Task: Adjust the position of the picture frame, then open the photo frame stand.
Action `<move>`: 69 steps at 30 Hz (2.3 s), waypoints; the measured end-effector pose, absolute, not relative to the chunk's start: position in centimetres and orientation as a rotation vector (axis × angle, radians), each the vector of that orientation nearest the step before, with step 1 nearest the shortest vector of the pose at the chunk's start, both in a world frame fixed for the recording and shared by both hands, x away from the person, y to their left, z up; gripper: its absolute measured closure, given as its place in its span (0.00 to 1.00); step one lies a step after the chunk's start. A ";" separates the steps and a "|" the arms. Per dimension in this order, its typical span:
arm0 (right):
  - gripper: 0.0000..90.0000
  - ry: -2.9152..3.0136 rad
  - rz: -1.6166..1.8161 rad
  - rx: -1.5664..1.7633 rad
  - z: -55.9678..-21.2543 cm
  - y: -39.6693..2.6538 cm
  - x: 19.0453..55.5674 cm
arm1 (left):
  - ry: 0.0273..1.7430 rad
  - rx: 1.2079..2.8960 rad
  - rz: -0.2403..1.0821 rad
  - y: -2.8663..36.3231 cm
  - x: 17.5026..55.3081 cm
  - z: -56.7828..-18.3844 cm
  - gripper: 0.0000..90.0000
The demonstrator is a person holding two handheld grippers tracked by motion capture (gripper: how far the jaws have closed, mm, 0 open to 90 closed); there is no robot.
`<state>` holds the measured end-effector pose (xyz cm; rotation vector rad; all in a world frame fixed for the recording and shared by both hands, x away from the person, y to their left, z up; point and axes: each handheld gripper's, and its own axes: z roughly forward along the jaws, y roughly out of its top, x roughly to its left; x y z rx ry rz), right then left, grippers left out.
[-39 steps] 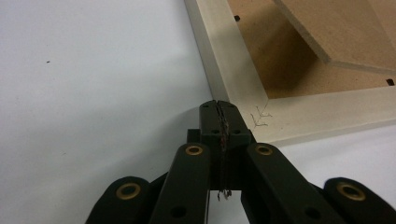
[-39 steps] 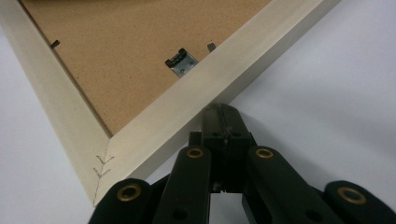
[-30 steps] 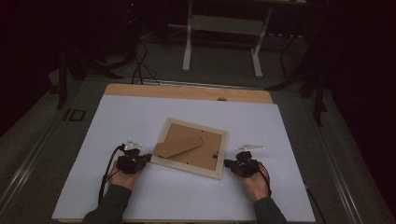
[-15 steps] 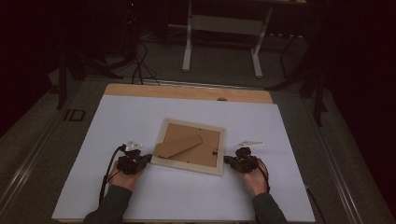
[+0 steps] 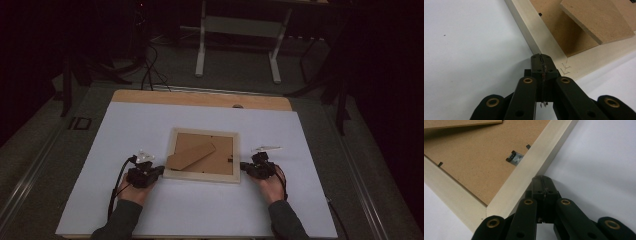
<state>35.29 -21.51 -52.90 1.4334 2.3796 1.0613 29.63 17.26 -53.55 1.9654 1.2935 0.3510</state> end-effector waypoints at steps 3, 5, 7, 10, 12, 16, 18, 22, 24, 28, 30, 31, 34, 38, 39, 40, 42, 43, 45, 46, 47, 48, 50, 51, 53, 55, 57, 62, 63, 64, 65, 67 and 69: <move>1.00 2.381 1.057 1.432 -52.9 -21.5 35.6 | 1.288 1.968 0.358 17.1 29.6 -53.6 1.00; 1.00 2.380 1.058 1.433 -52.9 -21.6 35.7 | 1.286 1.972 0.365 17.0 29.5 -53.6 1.00; 1.00 2.381 1.048 1.416 -52.9 -21.5 35.8 | 1.289 1.968 0.363 17.0 29.5 -53.6 1.00; 1.00 2.384 1.015 1.402 -52.7 -21.3 35.8 | 1.287 1.970 0.363 17.0 29.5 -53.6 1.00; 1.00 2.383 1.010 1.399 -52.7 -21.3 35.8 | 1.285 1.972 0.362 17.0 29.5 -53.6 1.00; 1.00 2.372 1.013 1.397 -52.8 -21.3 35.7 | 1.285 1.970 0.360 17.0 29.5 -53.6 1.00; 1.00 2.370 1.016 1.396 -52.8 -21.3 35.7 | 1.285 1.969 0.360 17.0 29.5 -53.6 1.00; 1.00 2.374 1.019 1.396 -52.8 -21.3 35.7 | 1.285 1.969 0.365 16.9 29.5 -53.6 1.00; 1.00 2.375 1.021 1.392 -52.8 -21.4 35.7 | 1.282 1.970 0.362 17.0 29.5 -53.6 1.00; 1.00 2.376 1.023 1.347 -52.8 -21.4 35.7 | 1.278 1.988 0.363 17.1 29.7 -53.8 1.00; 1.00 2.358 1.040 1.346 -52.8 -21.5 35.7 | 1.273 1.989 0.359 17.1 29.8 -53.8 1.00; 1.00 2.349 1.053 1.349 -52.8 -21.6 35.6 | 1.272 1.988 0.362 17.2 29.8 -53.8 1.00; 1.00 2.345 1.052 1.324 -52.7 -21.6 35.2 | 1.275 1.986 0.365 17.2 29.8 -53.8 0.99; 0.98 2.335 1.007 1.279 -52.7 -21.8 34.5 | 1.277 1.973 0.361 17.3 29.8 -53.8 0.96; 0.97 2.329 1.015 1.283 -52.7 -21.9 34.3 | 1.279 1.965 0.352 17.4 29.9 -53.8 0.95; 0.96 2.320 1.024 1.281 -52.7 -22.1 34.1 | 1.281 1.959 0.344 17.5 29.9 -53.8 0.94; 0.94 2.312 1.015 1.285 -52.8 -22.4 33.9 | 1.280 1.946 0.337 17.7 29.9 -53.7 0.92; 0.93 2.304 1.011 1.287 -52.8 -22.6 33.8 | 1.278 1.940 0.335 17.7 29.9 -53.7 0.91; 0.91 2.286 1.031 1.305 -52.6 -23.1 33.6 | 1.274 1.943 0.341 17.7 29.9 -53.6 0.89; 0.90 2.285 1.029 1.305 -52.5 -23.2 33.6 | 1.274 1.942 0.344 17.8 29.9 -53.6 0.88; 0.89 2.278 1.031 1.302 -52.4 -23.4 33.5 | 1.275 1.938 0.343 17.8 29.9 -53.6 0.87; 0.88 2.275 1.035 1.303 -52.3 -23.5 33.5 | 1.278 1.933 0.340 17.9 29.9 -53.6 0.86; 0.87 2.263 1.043 1.304 -52.1 -23.7 33.4 | 1.276 1.928 0.343 17.9 29.9 -53.5 0.83; 0.86 2.260 1.044 1.303 -52.0 -23.8 33.4 | 1.277 1.928 0.346 18.0 29.9 -53.5 0.82; 0.85 2.261 1.047 1.301 -52.0 -23.8 33.4 | 1.280 1.926 0.352 17.9 29.9 -53.6 0.81; 0.84 2.263 1.047 1.297 -52.0 -23.9 33.4 | 1.282 1.926 0.356 18.0 29.9 -53.6 0.79; 0.83 2.262 1.053 1.298 -51.9 -23.9 33.4 | 1.283 1.924 0.361 18.0 29.9 -53.6 0.78; 0.82 2.267 1.060 1.300 -52.0 -24.0 33.5 | 1.288 1.913 0.381 18.3 29.9 -53.5 0.75; 0.81 2.266 1.060 1.301 -52.0 -24.1 33.5 | 1.289 1.908 0.382 18.3 29.9 -53.5 0.75; 0.81 2.267 1.060 1.303 -52.0 -24.1 33.5 | 1.289 1.904 0.382 18.4 29.9 -53.5 0.75; 0.81 2.265 1.062 1.305 -52.0 -24.2 33.5 | 1.290 1.900 0.384 18.5 30.0 -53.4 0.75; 0.81 2.260 1.065 1.307 -52.0 -24.3 33.5 | 1.295 1.886 0.392 18.7 29.9 -53.4 0.75; 0.80 2.257 1.068 1.309 -51.9 -24.3 33.5 | 1.295 1.879 0.392 18.8 29.9 -53.3 0.75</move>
